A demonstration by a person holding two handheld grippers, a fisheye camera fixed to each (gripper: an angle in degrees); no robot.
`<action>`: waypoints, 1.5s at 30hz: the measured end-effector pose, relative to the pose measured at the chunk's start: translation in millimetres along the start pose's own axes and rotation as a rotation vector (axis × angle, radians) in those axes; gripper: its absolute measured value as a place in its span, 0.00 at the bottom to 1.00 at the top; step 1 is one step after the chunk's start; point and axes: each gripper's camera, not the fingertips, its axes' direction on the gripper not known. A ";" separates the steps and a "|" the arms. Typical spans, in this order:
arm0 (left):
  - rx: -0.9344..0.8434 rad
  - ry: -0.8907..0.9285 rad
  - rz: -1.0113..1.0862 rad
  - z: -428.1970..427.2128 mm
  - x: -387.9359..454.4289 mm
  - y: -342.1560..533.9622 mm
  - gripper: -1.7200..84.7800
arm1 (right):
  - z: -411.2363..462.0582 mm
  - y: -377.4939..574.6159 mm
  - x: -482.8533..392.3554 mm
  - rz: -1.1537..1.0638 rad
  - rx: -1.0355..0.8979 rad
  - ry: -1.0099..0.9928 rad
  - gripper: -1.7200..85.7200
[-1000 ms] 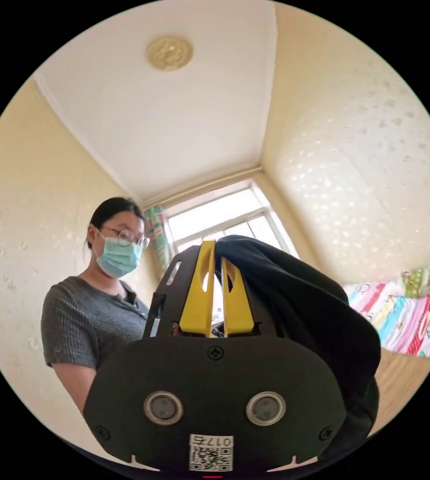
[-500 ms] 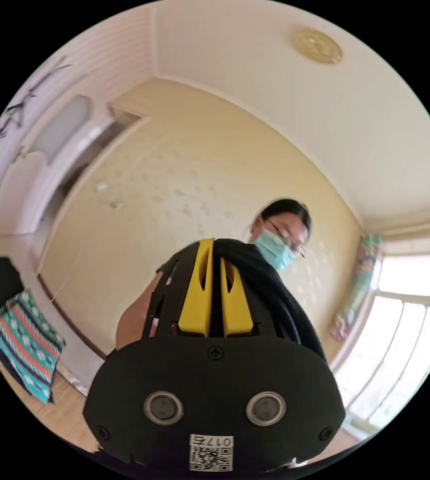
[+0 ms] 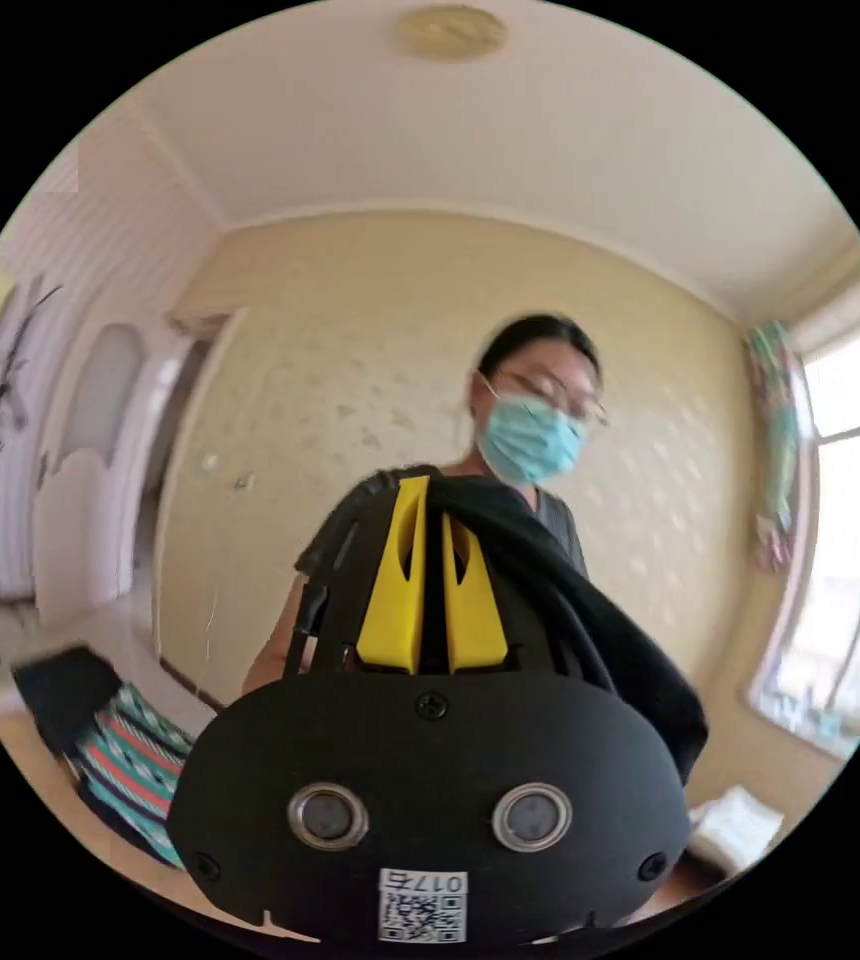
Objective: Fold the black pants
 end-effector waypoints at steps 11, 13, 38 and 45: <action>-0.056 -0.671 0.982 97.0 124.0 70.5 0.09 | -40.5 152.0 -11.9 1.466 -0.281 1.337 0.08; -0.106 -0.829 1.019 143.3 104.7 88.7 0.09 | -31.4 155.1 -12.0 1.340 -0.099 1.393 0.10; -0.542 -1.539 1.331 351.4 -104.6 226.2 0.15 | 17.5 166.1 -55.7 1.071 0.377 1.409 0.12; -0.408 -1.169 1.082 322.2 -39.2 190.3 0.27 | 6.1 132.4 -106.1 0.859 0.362 1.240 0.11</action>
